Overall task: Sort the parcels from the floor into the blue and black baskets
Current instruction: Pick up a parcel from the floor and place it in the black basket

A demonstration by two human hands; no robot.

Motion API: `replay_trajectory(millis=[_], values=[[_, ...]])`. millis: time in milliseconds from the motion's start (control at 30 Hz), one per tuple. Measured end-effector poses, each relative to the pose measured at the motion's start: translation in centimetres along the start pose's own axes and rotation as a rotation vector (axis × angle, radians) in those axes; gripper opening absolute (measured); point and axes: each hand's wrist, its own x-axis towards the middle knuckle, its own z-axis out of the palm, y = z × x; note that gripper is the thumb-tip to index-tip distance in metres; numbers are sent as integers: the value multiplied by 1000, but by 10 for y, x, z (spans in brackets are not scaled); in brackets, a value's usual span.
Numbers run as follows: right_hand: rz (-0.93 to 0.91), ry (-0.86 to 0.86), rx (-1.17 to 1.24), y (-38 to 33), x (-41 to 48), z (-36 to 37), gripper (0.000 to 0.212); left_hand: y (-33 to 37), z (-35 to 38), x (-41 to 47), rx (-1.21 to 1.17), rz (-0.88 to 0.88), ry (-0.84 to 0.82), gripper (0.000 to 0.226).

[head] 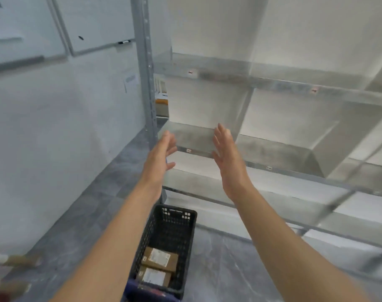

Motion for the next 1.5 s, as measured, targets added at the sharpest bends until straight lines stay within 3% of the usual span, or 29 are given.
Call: replay_trajectory(millis=[367,567,800,900,1167,1500], values=[[-75,443,10,-55,-68,-219,55,-9,230,-21,20,-57,-403,46],[-77,670,-9,-73,-130,-351,63,-27,383,-73,55,-115,-620,55],[-87,910,14,-87,-217,-496,54,-53,545,-157,65,-175,-863,44],[-60,1002,11,-88,-250,-543,55,-69,600,-192,102,-199,-974,50],[1,1231,50,-79,-309,-649,59,-113,725,-249,185,-299,-1198,40],[85,1484,130,-48,-292,-798,64,-182,901,-237,251,-404,-1406,41]])
